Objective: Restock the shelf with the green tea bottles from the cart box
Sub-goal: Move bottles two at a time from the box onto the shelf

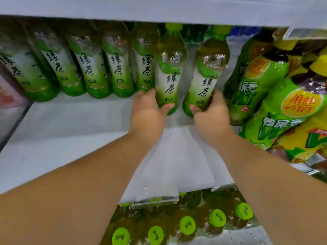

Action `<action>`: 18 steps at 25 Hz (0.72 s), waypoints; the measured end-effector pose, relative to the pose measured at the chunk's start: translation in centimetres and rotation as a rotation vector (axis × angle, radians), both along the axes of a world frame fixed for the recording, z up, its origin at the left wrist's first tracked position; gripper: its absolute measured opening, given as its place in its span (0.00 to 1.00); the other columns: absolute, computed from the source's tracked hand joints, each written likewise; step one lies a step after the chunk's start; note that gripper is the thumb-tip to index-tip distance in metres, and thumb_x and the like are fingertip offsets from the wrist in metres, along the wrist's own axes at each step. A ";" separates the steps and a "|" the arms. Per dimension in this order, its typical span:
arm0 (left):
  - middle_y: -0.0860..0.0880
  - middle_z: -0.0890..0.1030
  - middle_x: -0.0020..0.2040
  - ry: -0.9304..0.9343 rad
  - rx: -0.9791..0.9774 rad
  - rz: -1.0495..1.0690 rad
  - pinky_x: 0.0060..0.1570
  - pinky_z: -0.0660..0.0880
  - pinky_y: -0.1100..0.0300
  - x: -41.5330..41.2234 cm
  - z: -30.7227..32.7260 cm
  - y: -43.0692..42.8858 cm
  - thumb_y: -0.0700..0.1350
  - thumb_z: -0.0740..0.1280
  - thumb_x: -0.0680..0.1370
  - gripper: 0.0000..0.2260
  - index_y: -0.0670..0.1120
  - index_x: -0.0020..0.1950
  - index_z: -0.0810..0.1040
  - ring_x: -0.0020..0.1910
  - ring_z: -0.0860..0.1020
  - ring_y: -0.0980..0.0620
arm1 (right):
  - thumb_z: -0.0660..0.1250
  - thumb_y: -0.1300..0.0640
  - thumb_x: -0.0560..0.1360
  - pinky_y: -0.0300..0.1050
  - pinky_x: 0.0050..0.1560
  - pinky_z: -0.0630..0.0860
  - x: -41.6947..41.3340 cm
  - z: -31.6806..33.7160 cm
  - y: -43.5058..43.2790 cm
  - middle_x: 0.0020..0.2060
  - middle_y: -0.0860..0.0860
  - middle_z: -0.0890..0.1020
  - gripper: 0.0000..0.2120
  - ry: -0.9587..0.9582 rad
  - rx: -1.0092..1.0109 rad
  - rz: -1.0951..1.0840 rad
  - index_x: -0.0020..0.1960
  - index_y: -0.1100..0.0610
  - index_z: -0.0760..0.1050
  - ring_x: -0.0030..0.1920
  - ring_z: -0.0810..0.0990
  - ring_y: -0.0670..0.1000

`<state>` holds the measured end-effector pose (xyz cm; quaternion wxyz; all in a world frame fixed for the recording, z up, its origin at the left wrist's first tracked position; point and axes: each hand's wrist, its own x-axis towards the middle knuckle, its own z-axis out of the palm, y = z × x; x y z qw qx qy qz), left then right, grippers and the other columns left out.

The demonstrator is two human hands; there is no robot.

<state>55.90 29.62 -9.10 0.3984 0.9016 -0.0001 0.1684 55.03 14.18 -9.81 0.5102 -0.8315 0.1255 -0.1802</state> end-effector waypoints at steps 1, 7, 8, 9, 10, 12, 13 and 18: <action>0.43 0.82 0.53 0.022 0.049 0.030 0.50 0.73 0.59 1.1 0.2 -0.4 0.53 0.76 0.72 0.18 0.42 0.56 0.82 0.52 0.79 0.45 | 0.75 0.57 0.70 0.46 0.57 0.77 1.2 -0.4 -0.2 0.54 0.49 0.80 0.24 -0.019 -0.004 -0.010 0.63 0.51 0.72 0.53 0.80 0.49; 0.43 0.83 0.48 -0.010 0.165 0.067 0.50 0.79 0.50 4.7 0.2 -1.7 0.56 0.76 0.72 0.21 0.41 0.54 0.80 0.49 0.81 0.42 | 0.76 0.56 0.70 0.50 0.59 0.79 5.5 -0.8 -1.2 0.55 0.51 0.82 0.20 -0.012 -0.049 -0.041 0.59 0.50 0.74 0.54 0.81 0.52; 0.42 0.83 0.48 -0.023 0.192 0.058 0.49 0.78 0.50 5.0 0.2 -1.8 0.56 0.76 0.73 0.21 0.40 0.54 0.79 0.49 0.81 0.41 | 0.76 0.55 0.70 0.50 0.59 0.78 5.9 -0.9 -1.3 0.56 0.52 0.81 0.20 -0.012 -0.059 -0.038 0.59 0.51 0.74 0.54 0.81 0.53; 0.41 0.82 0.49 -0.028 0.219 0.045 0.47 0.78 0.51 5.3 0.2 -1.8 0.56 0.75 0.73 0.21 0.39 0.54 0.77 0.49 0.80 0.40 | 0.76 0.55 0.71 0.49 0.59 0.78 6.3 -1.0 -1.4 0.57 0.53 0.80 0.20 -0.016 -0.067 -0.029 0.60 0.52 0.74 0.55 0.80 0.53; 0.40 0.82 0.50 -0.028 0.249 0.032 0.47 0.77 0.51 5.6 0.4 -1.9 0.56 0.74 0.74 0.21 0.39 0.54 0.77 0.50 0.80 0.39 | 0.75 0.55 0.71 0.48 0.59 0.78 6.5 -1.1 -1.5 0.57 0.53 0.80 0.20 -0.019 -0.074 -0.020 0.60 0.52 0.74 0.55 0.80 0.53; 0.40 0.81 0.52 -0.028 0.312 0.014 0.47 0.76 0.52 6.0 0.5 -2.1 0.56 0.72 0.76 0.21 0.40 0.56 0.77 0.51 0.80 0.39 | 0.75 0.55 0.71 0.47 0.58 0.78 7.2 -1.1 -1.6 0.57 0.54 0.80 0.20 -0.031 -0.083 -0.011 0.61 0.53 0.74 0.54 0.80 0.54; 0.40 0.81 0.52 -0.027 0.335 0.013 0.47 0.75 0.53 6.1 0.5 -2.2 0.57 0.70 0.77 0.20 0.40 0.56 0.77 0.52 0.80 0.40 | 0.75 0.55 0.71 0.48 0.58 0.78 7.5 -1.2 -1.6 0.57 0.54 0.80 0.20 -0.041 -0.083 -0.006 0.61 0.53 0.75 0.54 0.80 0.54; 0.40 0.80 0.54 0.002 0.298 0.045 0.45 0.72 0.54 6.4 0.3 -2.7 0.57 0.68 0.79 0.22 0.39 0.59 0.75 0.54 0.79 0.40 | 0.74 0.55 0.72 0.46 0.60 0.76 8.4 -1.6 -1.7 0.59 0.54 0.77 0.22 -0.059 -0.093 -0.006 0.64 0.55 0.74 0.58 0.79 0.54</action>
